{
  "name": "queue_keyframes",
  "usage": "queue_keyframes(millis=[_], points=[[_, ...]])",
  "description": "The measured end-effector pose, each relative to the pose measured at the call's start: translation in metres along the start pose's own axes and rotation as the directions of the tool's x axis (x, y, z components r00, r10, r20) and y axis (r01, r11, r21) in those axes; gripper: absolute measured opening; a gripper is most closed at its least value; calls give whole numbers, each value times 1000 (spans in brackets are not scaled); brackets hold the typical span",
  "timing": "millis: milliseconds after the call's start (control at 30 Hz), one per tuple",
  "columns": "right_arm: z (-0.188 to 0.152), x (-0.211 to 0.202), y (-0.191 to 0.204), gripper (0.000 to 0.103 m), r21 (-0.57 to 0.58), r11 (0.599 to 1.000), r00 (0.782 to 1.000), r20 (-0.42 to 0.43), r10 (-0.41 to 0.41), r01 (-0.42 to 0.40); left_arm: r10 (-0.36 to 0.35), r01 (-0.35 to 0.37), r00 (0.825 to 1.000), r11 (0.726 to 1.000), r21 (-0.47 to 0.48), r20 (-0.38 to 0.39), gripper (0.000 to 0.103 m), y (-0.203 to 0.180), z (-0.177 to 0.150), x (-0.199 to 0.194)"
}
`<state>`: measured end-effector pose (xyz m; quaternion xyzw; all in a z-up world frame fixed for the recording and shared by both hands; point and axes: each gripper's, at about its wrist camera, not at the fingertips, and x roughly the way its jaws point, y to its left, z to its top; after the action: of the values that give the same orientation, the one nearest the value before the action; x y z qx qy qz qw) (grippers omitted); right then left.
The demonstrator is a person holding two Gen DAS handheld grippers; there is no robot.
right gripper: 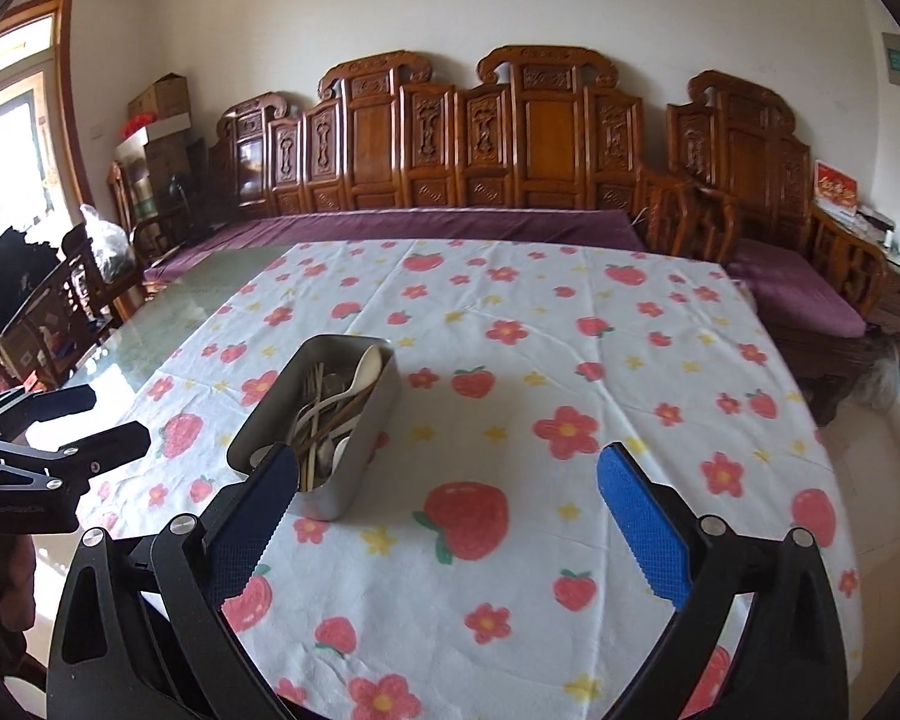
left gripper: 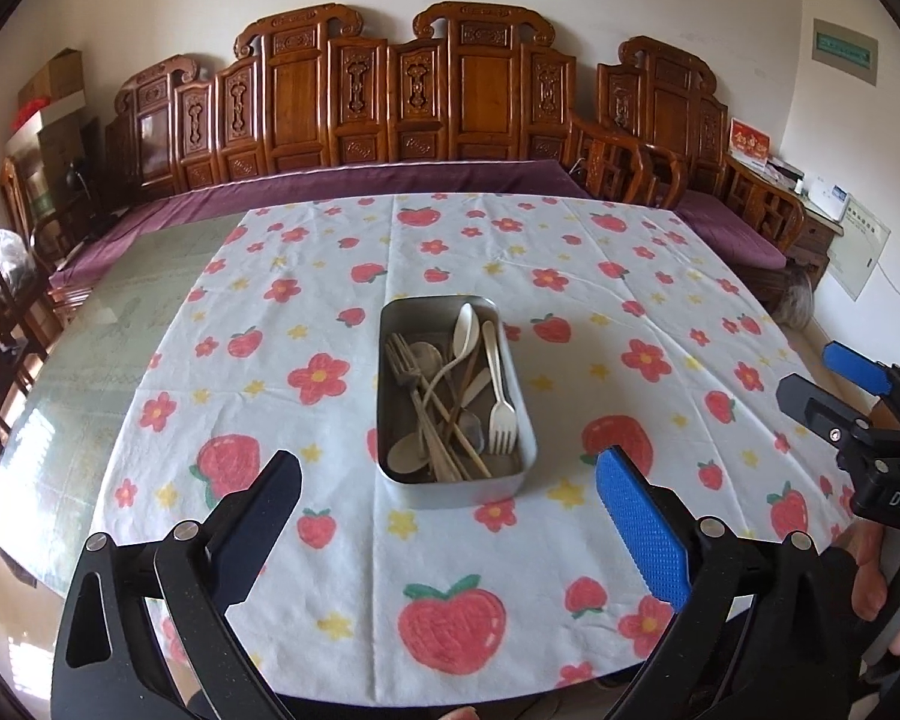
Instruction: Organize utensils
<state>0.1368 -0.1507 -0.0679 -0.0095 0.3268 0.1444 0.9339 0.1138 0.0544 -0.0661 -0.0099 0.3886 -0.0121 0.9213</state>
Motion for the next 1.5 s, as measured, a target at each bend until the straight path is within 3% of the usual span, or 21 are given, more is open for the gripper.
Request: queue_keyframes(millis=[300, 600, 1067, 1300, 1500], points=[[-19, -64, -13, 100, 25, 999, 997, 70, -34, 32, -29, 29, 998, 1000, 2, 56, 95, -32, -12, -43], [-13, -111, -17, 100, 38, 998, 988, 145, -58, 53, -48, 46, 987, 999, 21, 153, 95, -48, -4, -95], [24, -189, 5, 100, 9, 997, 941, 329, -79, 80, -11, 7, 958, 1000, 13, 287, 95, -58, 15, -161], [30, -214, 8, 100, 6, 996, 925, 371, -84, 88, 0, -5, 938, 1000, 13, 346, 95, -63, 17, -188], [28, -217, 8, 100, 10, 997, 924, 373, -76, 78, -1, -5, 934, 1000, 16, 358, 95, -66, 14, -194]])
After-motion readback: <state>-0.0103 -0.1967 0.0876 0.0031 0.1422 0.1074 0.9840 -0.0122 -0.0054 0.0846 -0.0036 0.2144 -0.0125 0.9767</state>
